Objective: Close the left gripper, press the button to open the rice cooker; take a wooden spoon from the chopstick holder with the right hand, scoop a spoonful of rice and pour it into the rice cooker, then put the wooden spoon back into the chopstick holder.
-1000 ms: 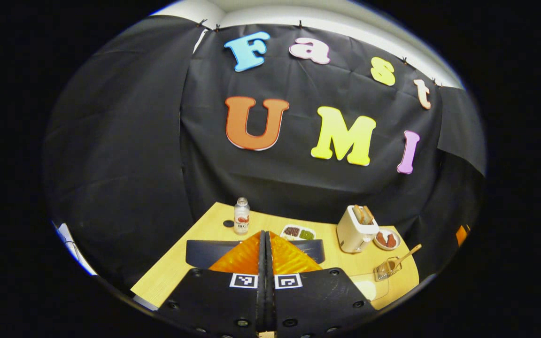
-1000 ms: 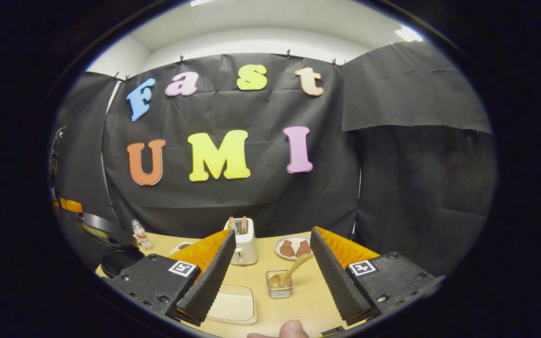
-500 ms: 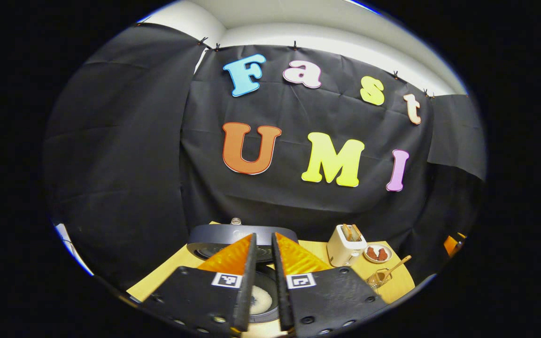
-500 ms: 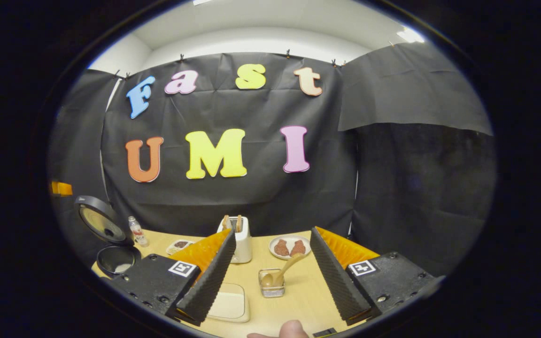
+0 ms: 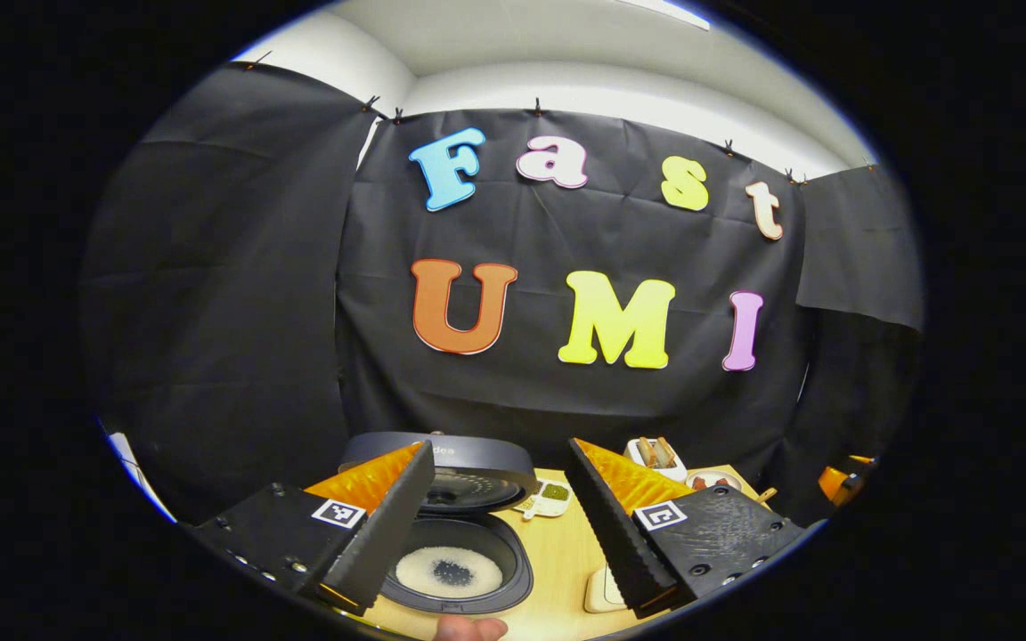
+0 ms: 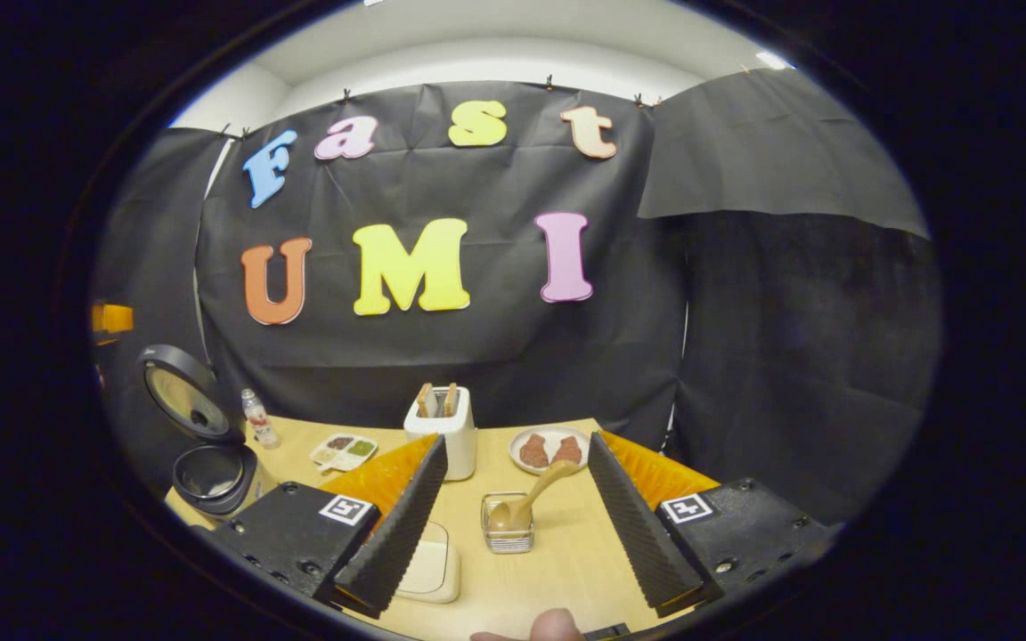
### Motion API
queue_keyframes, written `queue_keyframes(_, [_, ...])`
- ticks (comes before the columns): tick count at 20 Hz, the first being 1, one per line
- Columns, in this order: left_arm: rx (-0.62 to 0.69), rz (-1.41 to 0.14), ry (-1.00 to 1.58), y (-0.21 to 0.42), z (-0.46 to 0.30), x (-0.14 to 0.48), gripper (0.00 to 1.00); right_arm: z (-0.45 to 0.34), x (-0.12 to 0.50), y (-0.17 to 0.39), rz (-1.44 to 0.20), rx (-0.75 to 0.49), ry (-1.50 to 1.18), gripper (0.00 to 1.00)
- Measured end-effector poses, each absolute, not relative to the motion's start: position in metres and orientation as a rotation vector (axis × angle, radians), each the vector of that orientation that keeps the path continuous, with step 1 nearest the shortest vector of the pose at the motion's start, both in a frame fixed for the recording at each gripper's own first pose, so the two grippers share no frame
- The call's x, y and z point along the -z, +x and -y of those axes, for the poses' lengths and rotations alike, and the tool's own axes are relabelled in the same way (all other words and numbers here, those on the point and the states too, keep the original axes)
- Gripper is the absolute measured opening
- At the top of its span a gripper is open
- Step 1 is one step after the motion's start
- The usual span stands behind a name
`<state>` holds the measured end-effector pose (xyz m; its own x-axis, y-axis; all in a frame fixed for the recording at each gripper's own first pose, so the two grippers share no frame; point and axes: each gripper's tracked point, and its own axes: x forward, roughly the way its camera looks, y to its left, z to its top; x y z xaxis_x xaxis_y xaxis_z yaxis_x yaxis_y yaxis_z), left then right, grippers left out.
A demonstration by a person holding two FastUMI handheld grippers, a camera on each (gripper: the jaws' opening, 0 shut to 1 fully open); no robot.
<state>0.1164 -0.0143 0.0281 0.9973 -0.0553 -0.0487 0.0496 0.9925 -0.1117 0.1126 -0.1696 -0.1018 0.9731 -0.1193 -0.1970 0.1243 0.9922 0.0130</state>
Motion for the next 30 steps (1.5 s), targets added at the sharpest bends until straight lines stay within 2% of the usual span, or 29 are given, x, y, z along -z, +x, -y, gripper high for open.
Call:
queue_keyframes(10, [0.029, -0.034, -0.084, 0.126, 0.074, -0.032, 0.94, 0.199, 0.216, 0.204, -0.402, 0.048, 0.097, 1.0])
queue_keyframes(16, [-0.064, -0.063, -0.084, 0.135, 0.067, -0.027, 0.94, 0.216, 0.287, 0.261, -0.52, 0.023, 0.173, 0.99])
queue_keyframes(20, [-0.137, -0.106, -0.08, 0.134, 0.052, -0.016, 0.95, 0.212, 0.316, 0.279, -0.579, 0.001, 0.188, 0.8])
queue_keyframes(22, [-0.154, -0.116, -0.075, 0.133, 0.05, -0.011, 0.95, 0.209, 0.322, 0.282, -0.596, -0.01, 0.194, 0.67])
queue_keyframes(25, [-0.155, -0.135, -0.072, 0.134, 0.054, -0.005, 0.95, 0.212, 0.327, 0.284, -0.607, -0.007, 0.201, 0.36])
queue_keyframes(26, [-0.152, -0.137, -0.07, 0.134, 0.056, -0.005, 0.95, 0.21, 0.324, 0.282, -0.61, -0.013, 0.209, 0.37])
queue_keyframes(28, [-0.141, -0.132, -0.061, 0.134, 0.059, -0.005, 0.95, 0.201, 0.321, 0.282, -0.619, -0.037, 0.241, 0.31])
queue_keyframes(30, [-0.129, -0.132, -0.053, 0.131, 0.059, -0.003, 0.95, 0.199, 0.318, 0.279, -0.631, -0.032, 0.231, 0.19])
